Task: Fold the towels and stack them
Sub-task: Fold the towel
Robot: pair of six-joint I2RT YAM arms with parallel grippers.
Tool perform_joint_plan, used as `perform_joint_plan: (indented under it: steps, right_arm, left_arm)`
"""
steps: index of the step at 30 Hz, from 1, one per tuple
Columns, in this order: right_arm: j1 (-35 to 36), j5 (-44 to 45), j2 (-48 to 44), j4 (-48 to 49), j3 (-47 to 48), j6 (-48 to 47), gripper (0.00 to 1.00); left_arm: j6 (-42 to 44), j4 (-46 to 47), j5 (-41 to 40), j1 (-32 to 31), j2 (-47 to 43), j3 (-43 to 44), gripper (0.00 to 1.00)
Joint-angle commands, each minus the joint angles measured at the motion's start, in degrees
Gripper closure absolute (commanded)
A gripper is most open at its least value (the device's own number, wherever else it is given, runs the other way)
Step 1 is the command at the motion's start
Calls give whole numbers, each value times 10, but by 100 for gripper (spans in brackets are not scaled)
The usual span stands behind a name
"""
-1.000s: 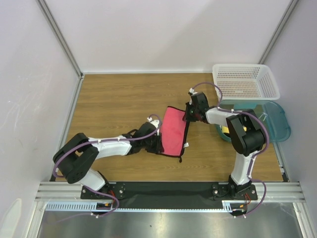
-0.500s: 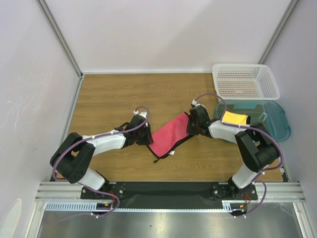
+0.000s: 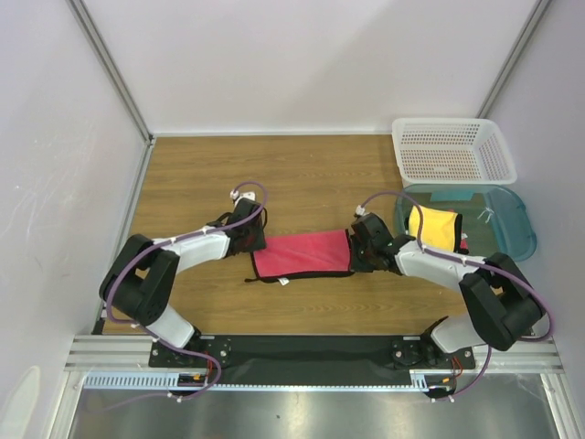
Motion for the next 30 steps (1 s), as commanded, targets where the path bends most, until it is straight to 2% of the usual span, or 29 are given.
perform_joint_plan:
  steps: [1, 3, 7, 10, 13, 17, 20, 24, 30]
  right_arm:
    - [29, -41, -23, -32, -1, -15, 100]
    - [42, -50, -28, -31, 18, -22, 100]
    - [42, -82, -30, -10, 75, -55, 100]
    - [40, -81, -16, 24, 114, -75, 98]
    - [37, -85, 17, 48, 156, -91, 94]
    - [36, -103, 65, 60, 196, -105, 89]
    - [26, -119, 98, 71, 216, -115, 88]
    - [20, -141, 134, 59, 238, -125, 89]
    - [22, -132, 146, 53, 231, -125, 89]
  left_arm:
    - [51, -12, -16, 12, 14, 22, 65]
    - [92, 2, 43, 9, -4, 28, 61]
    - [103, -8, 60, -2, -83, 20, 50]
    - [71, -24, 55, -17, -153, -5, 41]
    - [4, -21, 39, -30, -213, -56, 37]
    - [-94, 0, 18, -31, -265, -134, 35]
    - [-123, 15, 4, -31, -290, -172, 35]
    - [-140, 18, -9, -25, -296, -197, 33]
    - [-138, 86, 39, 6, -284, -230, 35]
